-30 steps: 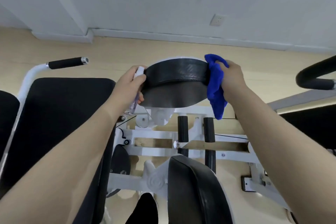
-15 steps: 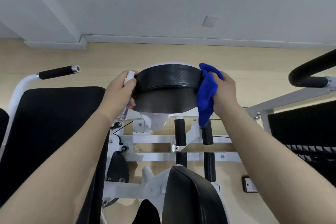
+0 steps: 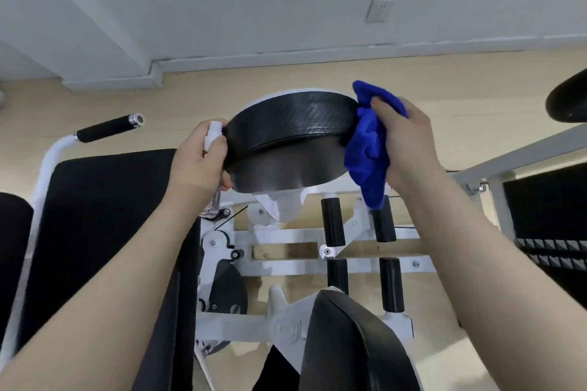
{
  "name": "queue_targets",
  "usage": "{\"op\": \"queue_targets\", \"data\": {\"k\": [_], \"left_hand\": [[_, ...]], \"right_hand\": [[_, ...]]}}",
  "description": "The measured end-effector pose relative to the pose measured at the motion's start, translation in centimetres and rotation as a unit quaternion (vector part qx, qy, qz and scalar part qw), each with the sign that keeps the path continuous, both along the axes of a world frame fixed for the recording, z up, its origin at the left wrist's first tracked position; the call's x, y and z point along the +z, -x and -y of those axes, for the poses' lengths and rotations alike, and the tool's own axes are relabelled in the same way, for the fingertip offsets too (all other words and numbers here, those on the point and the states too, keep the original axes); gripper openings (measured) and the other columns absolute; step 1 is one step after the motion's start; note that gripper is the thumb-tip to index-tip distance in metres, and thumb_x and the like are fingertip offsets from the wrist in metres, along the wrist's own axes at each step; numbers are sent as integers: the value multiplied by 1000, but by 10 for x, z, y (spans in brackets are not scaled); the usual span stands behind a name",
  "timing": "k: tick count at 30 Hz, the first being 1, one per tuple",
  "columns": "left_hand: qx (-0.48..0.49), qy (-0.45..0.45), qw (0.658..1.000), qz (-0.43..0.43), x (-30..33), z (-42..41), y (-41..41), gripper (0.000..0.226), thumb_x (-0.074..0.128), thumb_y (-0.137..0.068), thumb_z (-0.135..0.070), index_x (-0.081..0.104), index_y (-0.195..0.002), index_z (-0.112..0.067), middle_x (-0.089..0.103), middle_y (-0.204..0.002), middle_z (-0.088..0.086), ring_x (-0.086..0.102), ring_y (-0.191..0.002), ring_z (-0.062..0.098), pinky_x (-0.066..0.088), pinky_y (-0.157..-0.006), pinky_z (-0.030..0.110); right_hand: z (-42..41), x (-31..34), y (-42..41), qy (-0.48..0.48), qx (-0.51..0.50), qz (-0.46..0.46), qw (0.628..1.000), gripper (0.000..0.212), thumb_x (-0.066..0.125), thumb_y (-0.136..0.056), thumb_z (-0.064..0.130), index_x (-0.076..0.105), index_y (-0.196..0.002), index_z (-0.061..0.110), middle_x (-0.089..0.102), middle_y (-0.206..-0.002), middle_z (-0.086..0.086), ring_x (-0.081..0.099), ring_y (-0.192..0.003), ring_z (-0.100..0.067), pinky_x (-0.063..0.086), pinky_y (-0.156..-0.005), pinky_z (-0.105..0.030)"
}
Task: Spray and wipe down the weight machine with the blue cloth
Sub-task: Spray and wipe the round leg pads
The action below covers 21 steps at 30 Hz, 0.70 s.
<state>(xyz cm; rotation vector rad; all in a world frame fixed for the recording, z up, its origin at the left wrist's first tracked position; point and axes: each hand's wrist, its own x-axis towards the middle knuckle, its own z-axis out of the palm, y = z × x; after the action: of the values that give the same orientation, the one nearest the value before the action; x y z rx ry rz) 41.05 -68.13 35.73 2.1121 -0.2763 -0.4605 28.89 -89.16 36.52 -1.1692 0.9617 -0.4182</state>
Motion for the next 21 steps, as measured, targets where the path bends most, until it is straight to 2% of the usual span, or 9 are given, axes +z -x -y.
{"op": "queue_targets", "data": {"k": [2,5,7,9,11,13,15,17,21], "left_hand": [[-1,12,1000,6,-3,-1,0,33,34,-94,-15,55,-84,-39,51,-61,2,47,-36,11,41,-40,18],[6,21,1000,-1,-2,-3,1,36,35,-95,-17,56,-81,-44,51,-60,1,48,-38,12,42,-41,18],[6,23,1000,-2,0,0,2,37,36,-95,-16,55,-81,-44,50,-58,4,48,-38,10,43,-41,17],[4,25,1000,1,-1,0,2,36,36,-95,-15,55,-82,-42,49,-58,6,48,-38,9,44,-42,17],[0,29,1000,10,-2,0,3,36,36,-96,-15,55,-83,-43,50,-61,8,48,-39,11,45,-43,18],[-3,27,999,20,-5,-5,5,35,35,-96,-17,55,-85,-43,51,-60,10,48,-41,13,45,-44,21],[-1,28,999,25,-4,-7,7,35,35,-95,-16,54,-86,-44,52,-52,5,49,-40,13,44,-45,23],[9,29,999,19,-5,-10,7,34,36,-94,-16,54,-87,-44,52,-49,-1,49,-38,11,44,-44,22],[5,23,999,-29,-1,-3,3,27,37,-93,-17,58,-97,-33,54,-65,1,52,-44,13,47,-45,22]], "right_hand": [[3,-3,-1,21,25,24,999,12,56,-88,14,62,-78,15,58,-70,0,52,-60,-12,44,-57,-21],[5,-34,4,-32,31,-155,987,16,55,-85,13,52,-69,13,47,-62,-1,41,-55,-18,39,-60,-26],[-1,-59,9,-107,37,-214,970,30,39,-95,3,45,-66,11,41,-62,-3,37,-55,-17,37,-61,-27],[-7,-68,10,-171,-21,-200,964,29,35,-96,4,52,-74,9,45,-64,-3,40,-56,-16,36,-54,-24],[-8,-60,7,-164,-86,-134,973,21,44,-93,11,58,-79,16,51,-66,-3,47,-58,-18,39,-52,-24],[-13,-39,9,-98,-117,-55,987,16,50,-92,18,58,-79,22,53,-68,-4,50,-57,-19,42,-54,-26],[-20,-21,16,89,-56,-26,994,12,50,-92,24,56,-82,27,53,-73,-6,52,-59,-19,43,-56,-26],[-21,-18,22,285,58,-75,954,9,47,-90,26,52,-86,31,57,-84,-1,55,-75,-17,43,-68,-26],[-4,-12,40,289,147,-159,932,11,46,-94,16,56,-95,21,57,-79,19,53,-73,6,39,-66,-8]]}}
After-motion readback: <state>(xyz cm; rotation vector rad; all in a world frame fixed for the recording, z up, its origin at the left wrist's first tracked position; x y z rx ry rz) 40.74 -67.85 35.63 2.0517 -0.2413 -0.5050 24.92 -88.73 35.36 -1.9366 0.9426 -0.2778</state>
